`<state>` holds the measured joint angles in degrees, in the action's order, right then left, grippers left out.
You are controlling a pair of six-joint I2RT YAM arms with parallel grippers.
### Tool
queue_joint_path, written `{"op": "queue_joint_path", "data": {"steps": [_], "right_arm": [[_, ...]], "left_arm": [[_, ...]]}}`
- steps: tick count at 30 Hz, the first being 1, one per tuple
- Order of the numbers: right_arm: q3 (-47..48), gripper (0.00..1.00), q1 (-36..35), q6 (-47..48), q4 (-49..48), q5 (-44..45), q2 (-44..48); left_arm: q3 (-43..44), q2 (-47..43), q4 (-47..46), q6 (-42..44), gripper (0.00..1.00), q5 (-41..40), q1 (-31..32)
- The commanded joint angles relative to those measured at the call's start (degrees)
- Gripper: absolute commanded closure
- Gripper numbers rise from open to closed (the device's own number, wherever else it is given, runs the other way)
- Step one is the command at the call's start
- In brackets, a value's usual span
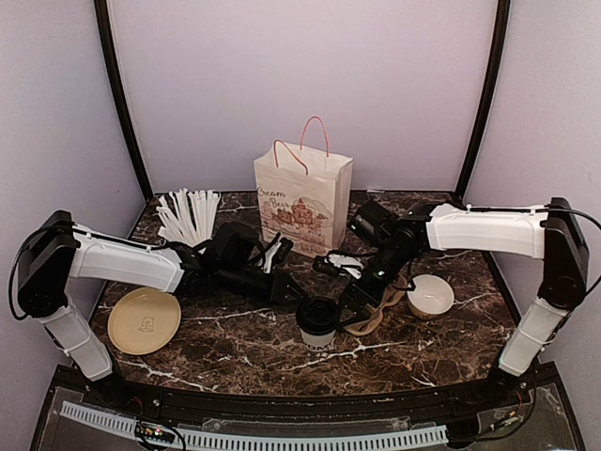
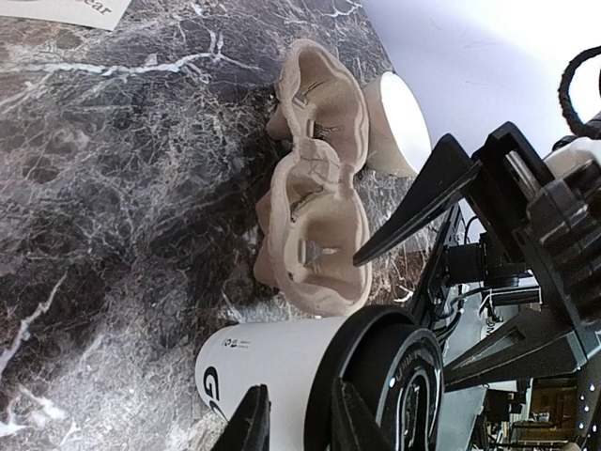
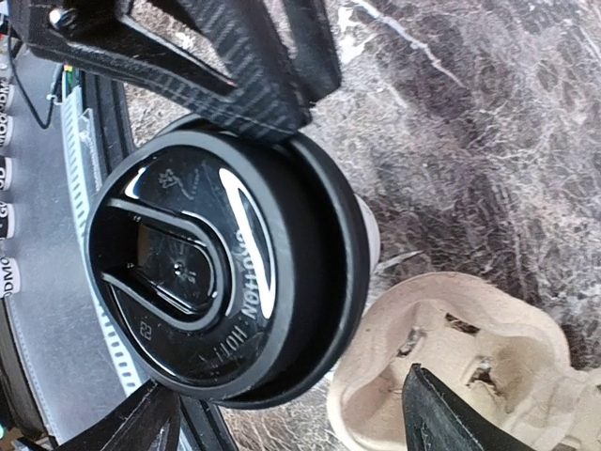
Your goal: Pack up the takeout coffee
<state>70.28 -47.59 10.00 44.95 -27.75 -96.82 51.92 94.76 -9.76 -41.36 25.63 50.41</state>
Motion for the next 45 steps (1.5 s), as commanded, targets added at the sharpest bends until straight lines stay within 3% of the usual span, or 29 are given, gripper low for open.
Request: {"op": "queue_joint_path", "data": {"steps": [1,20,28,32,34,36,41,45], "right_arm": [[-0.92,0.20,0.22,-1.13,-6.35,22.23,-5.95],[4.69,0.24,0.31,-1.01,-5.57,23.57,-12.29],[7.84,0.24,2.26,7.85,1.23,4.79,-1.75],[9.34,0.16,3.21,11.88,5.53,-4.01,1.34],[9.73,0.06,3.47,14.39,7.16,-7.89,2.05],[10.33,0.06,3.45,14.88,7.40,-7.73,2.40],[12.45,0.10,2.63,16.83,7.54,-1.80,3.09],[12.46,0.07,-1.10,20.56,4.96,5.58,4.83]], "left_arm": [[-3.25,-0.06,9.39,0.36,0.75,-2.51,0.39],[-3.66,-0.19,11.35,-0.36,0.76,-5.64,2.24],[-2.57,-6.81,9.26,2.59,0.73,-5.52,2.58],[-0.70,-9.42,6.59,3.76,0.65,-4.94,2.58],[0.11,-10.33,5.53,4.07,0.59,-5.16,2.59],[1.04,-10.99,5.06,4.46,0.53,-5.85,2.59],[1.92,-14.21,7.03,6.49,0.50,-9.57,2.61],[1.83,-17.82,11.28,8.68,0.49,-16.54,2.51]]}}
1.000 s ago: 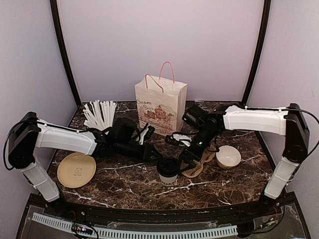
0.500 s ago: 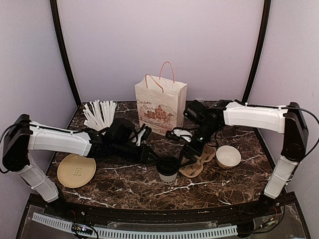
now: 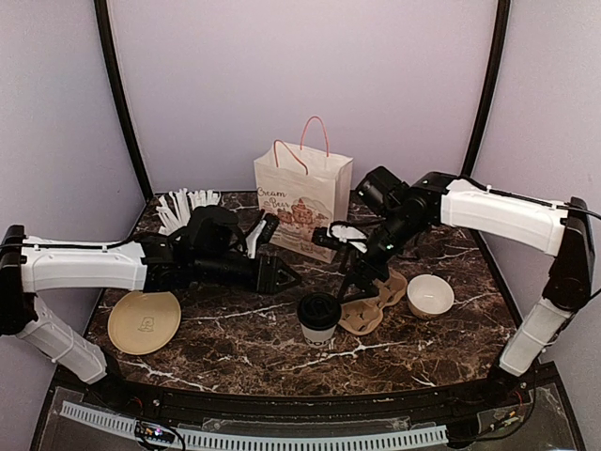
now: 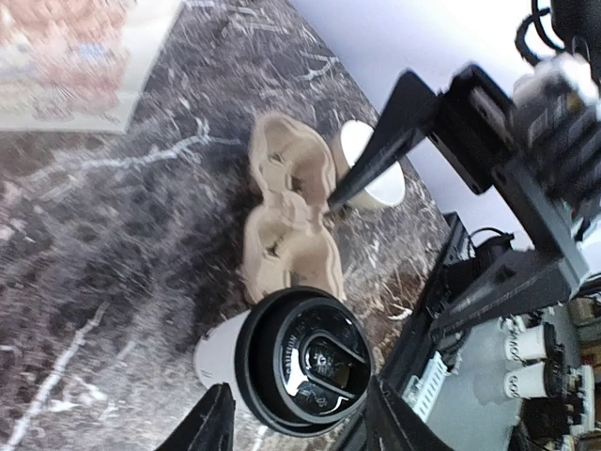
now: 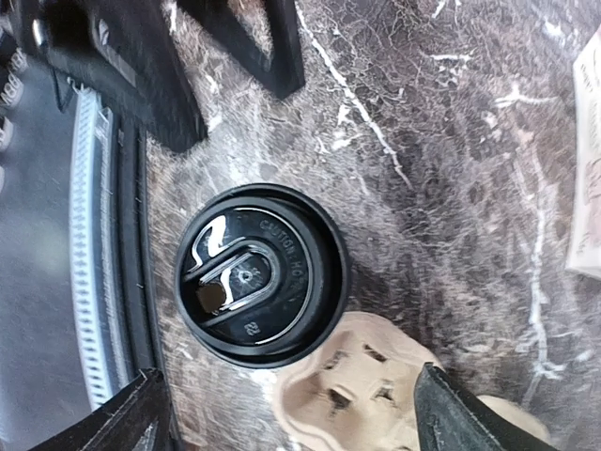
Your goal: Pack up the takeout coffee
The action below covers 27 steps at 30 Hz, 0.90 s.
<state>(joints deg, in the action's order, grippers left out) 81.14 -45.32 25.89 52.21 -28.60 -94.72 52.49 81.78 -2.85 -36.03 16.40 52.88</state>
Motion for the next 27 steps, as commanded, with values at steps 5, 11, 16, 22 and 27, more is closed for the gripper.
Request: {"op": "queue_joint_path", "data": {"steps": [5,11,16,22,27], "right_arm": [[3.28,0.05,-6.11,8.23,-3.10,8.25,0.81],[4.81,0.02,-8.98,9.73,-2.58,9.09,-3.23],[5.10,0.01,-10.35,9.83,-2.72,11.08,-5.29],[5.69,0.01,-11.79,10.04,-1.81,11.65,-6.99],[5.86,0.09,-12.32,9.85,-1.42,12.91,-8.51]], "left_arm": [[-0.03,-10.29,8.51,1.93,0.37,-19.17,-0.14],[-2.99,-14.16,9.20,-0.79,0.29,-24.41,-1.40],[-3.92,-14.53,9.72,-1.02,0.29,-24.11,-1.55],[-5.11,-14.71,8.94,-1.14,0.29,-23.90,-1.73],[-5.50,-14.44,8.57,-1.00,0.29,-23.33,-1.81]]}}
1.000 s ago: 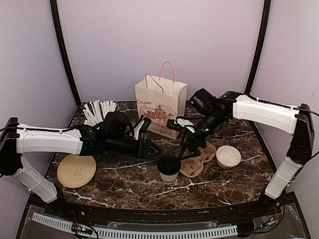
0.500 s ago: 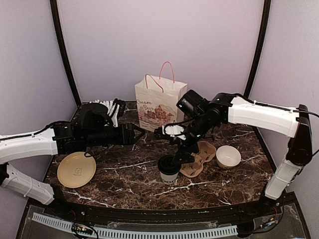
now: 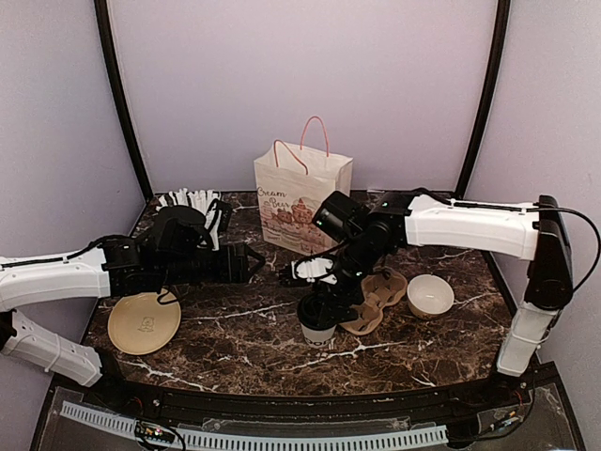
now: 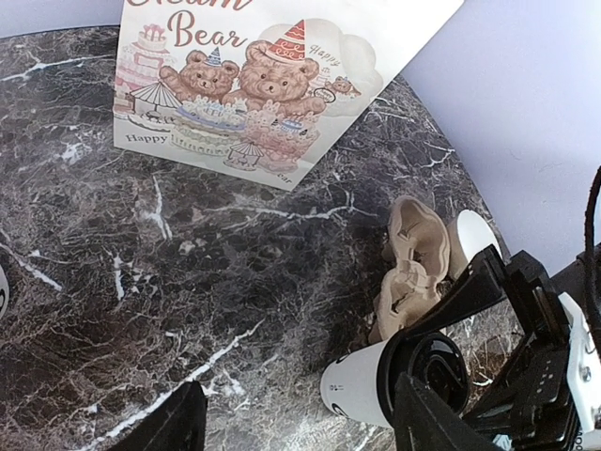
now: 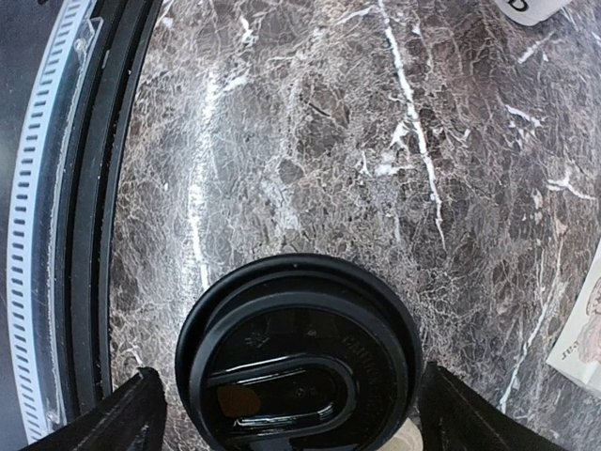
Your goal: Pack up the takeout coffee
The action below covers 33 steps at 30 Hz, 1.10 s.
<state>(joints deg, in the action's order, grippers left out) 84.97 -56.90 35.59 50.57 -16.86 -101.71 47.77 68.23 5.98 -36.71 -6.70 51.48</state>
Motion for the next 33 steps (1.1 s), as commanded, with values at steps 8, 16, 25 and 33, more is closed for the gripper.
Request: {"op": "queue_joint_path", "data": {"steps": [8,16,25,33], "right_arm": [[3.13,0.25,-0.84,-0.70,0.76,1.85,-1.63],[4.01,0.31,-0.71,-1.65,1.15,3.41,0.92],[10.86,0.31,6.53,-3.66,3.96,-0.55,1.76],[8.73,0.30,16.65,-1.29,5.66,4.61,7.38]], "left_arm": [[-1.52,-1.22,-0.37,-0.67,0.29,0.03,-0.52],[-1.58,-1.66,-0.36,-0.54,0.29,-0.01,-0.66],[1.50,-0.76,2.75,3.07,0.30,0.44,-0.97],[4.87,0.91,5.70,7.86,0.30,-0.45,-1.20]]}}
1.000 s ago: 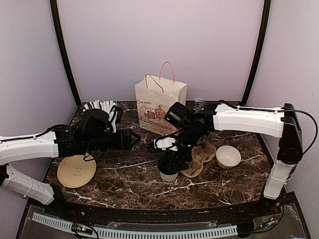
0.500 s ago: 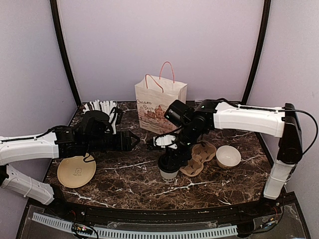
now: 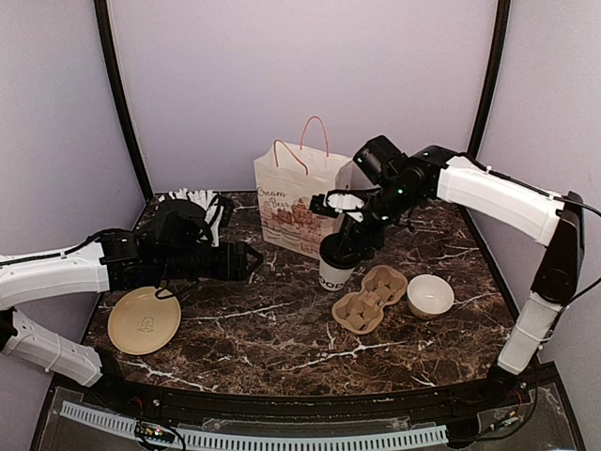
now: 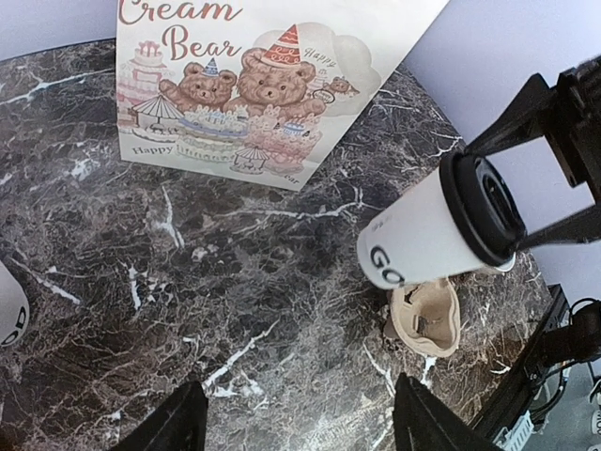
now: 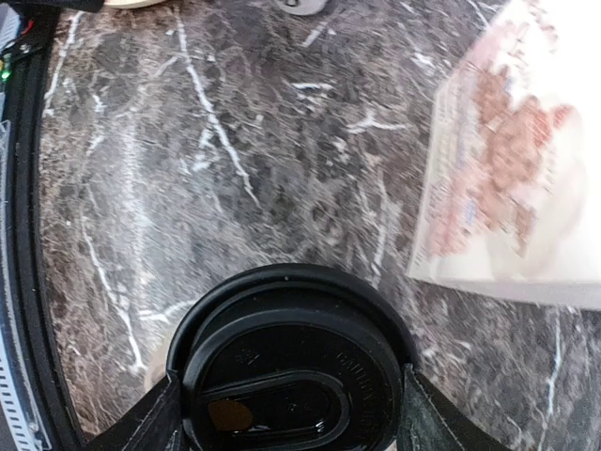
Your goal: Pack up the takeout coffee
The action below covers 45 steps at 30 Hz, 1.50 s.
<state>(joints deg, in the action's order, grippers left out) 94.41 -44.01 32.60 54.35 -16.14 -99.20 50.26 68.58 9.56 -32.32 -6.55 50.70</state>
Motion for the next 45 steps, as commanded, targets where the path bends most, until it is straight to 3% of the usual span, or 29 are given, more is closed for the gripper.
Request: {"op": "queue_joint_path", "data": {"steps": [1,11,23,29,35,41,45], "right_arm": [[-1.00,0.30,6.33,2.25,1.94,4.82,5.71],[-0.71,0.30,26.37,6.27,3.58,6.16,4.74],[2.04,0.30,39.83,4.06,1.97,5.58,-5.44],[2.21,0.28,42.48,3.29,2.14,3.86,-8.91],[2.88,0.15,43.20,2.50,3.89,2.05,-9.61],[8.87,0.09,43.32,0.33,6.54,2.00,-7.77],[12.39,0.12,41.64,-2.29,6.50,-1.66,-5.11]], "left_arm": [[2.56,0.66,2.12,3.90,0.29,-0.65,-0.40],[4.56,3.81,1.46,5.93,0.30,1.61,-0.50],[5.23,4.29,2.51,6.72,0.30,3.47,-0.51],[4.79,4.90,0.94,6.73,0.31,6.28,-0.50],[5.47,6.07,1.35,7.07,0.31,8.10,-0.51],[5.88,6.16,1.99,7.25,0.31,8.19,-0.50],[5.87,4.99,3.25,7.80,0.31,6.12,-0.51]]}}
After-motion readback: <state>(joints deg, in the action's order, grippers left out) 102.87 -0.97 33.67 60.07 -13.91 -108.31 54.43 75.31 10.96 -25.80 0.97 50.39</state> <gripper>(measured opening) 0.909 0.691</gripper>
